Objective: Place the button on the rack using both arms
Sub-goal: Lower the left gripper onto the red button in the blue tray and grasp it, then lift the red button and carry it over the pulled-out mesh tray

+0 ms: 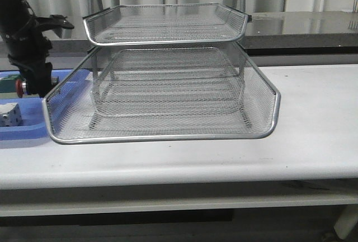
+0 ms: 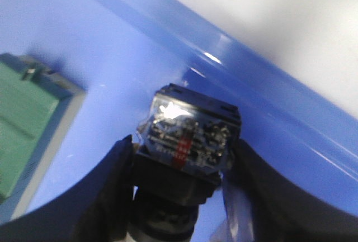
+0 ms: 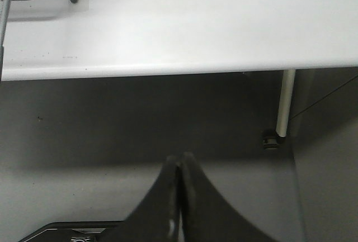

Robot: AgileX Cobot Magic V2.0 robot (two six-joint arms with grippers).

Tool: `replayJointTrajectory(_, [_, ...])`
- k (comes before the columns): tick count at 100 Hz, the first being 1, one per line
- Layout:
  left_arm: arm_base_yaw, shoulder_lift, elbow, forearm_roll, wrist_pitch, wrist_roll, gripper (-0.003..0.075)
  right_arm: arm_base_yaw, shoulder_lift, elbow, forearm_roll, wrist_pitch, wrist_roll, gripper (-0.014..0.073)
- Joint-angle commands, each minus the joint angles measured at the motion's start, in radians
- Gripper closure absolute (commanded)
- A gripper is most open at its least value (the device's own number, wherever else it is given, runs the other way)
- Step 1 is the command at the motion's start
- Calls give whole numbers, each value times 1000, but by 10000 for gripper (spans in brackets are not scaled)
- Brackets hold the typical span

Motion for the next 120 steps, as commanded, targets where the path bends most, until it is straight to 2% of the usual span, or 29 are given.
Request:
replayJointTrajectory(1, [8,-70,-98,-3,83,-23,741,-3,1,-34,-21,-47,-5,662])
replayJointTrajectory(5, [11,-72,-132,-3,128,-32,741,-3,1,-34,-21,-47,-5,662])
replayJointTrajectory(11, [14,-89,-151,16,125,-98,741,-3,1,-34,-21,-46,-5,662])
replayJointTrajectory(43, [14,-259,-136,16,125,-136,741,-3,1,-34,-21,-46,-5,662])
replayJointTrajectory(71, [-20,-483,54,16,125,-152,741,-3,1,-34,-21,-46,-5,662])
replayJointTrajectory(93, [-107,-658,235,11,125,-176,741,-3,1,-34,-21,-46,-5,662])
replayJointTrajectory(120, [-278,-788,380,-53,125,-255,741,-3,1,-34,-21,-46,-5,662])
